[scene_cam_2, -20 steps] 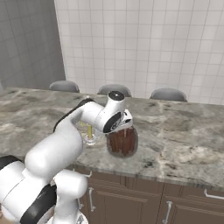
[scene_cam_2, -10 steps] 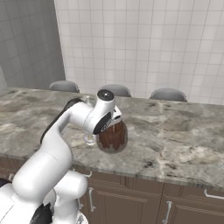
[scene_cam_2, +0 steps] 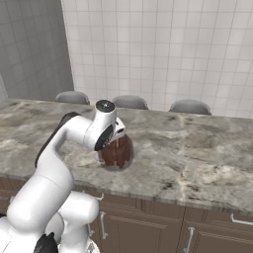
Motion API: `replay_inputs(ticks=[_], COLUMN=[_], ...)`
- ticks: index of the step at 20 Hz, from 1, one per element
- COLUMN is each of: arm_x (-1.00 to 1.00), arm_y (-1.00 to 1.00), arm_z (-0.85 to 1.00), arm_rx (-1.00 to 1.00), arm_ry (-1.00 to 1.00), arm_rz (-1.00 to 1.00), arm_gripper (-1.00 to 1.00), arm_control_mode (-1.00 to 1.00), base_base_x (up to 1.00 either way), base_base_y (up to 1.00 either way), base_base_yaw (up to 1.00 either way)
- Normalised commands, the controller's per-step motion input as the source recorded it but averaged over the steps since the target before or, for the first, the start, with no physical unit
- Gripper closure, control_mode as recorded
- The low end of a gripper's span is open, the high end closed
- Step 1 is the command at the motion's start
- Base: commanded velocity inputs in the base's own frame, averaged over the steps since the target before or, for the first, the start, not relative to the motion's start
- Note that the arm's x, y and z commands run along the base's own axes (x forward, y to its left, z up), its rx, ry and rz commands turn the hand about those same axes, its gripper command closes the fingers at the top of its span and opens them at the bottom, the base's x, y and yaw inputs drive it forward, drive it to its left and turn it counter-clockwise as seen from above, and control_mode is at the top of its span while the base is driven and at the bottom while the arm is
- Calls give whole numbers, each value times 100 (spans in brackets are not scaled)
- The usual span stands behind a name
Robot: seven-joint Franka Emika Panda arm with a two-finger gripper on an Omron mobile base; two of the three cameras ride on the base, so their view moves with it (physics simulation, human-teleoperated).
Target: Pick the candle and jar from the dining table and place them in the open cabinet. Close the cabinet after placing the objects.
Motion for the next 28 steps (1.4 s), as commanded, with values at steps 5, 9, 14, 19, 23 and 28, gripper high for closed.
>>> replay_inputs(ticks=[5, 9, 14, 19, 23, 28], arm_x=[-6, 0, 0, 0, 0, 0], arm_y=[41, 0, 0, 0, 0, 0], arm_z=[0, 0, 0, 0, 0, 0], arm_rx=[-1, 0, 0, 0, 0, 0], arm_ry=[0, 0, 0, 0, 0, 0], arm_rz=[1, 0, 0, 0, 0, 0], arm_gripper=[100, 100, 100, 100, 100, 100], arm_control_mode=[-100, 100, 100, 100, 100, 100], base_base_x=[0, -69, -76, -6, 0, 0], base_base_y=[0, 38, 29, 11, 7, 15], base_base_yaw=[0, 1, 1, -17, -44, -57])
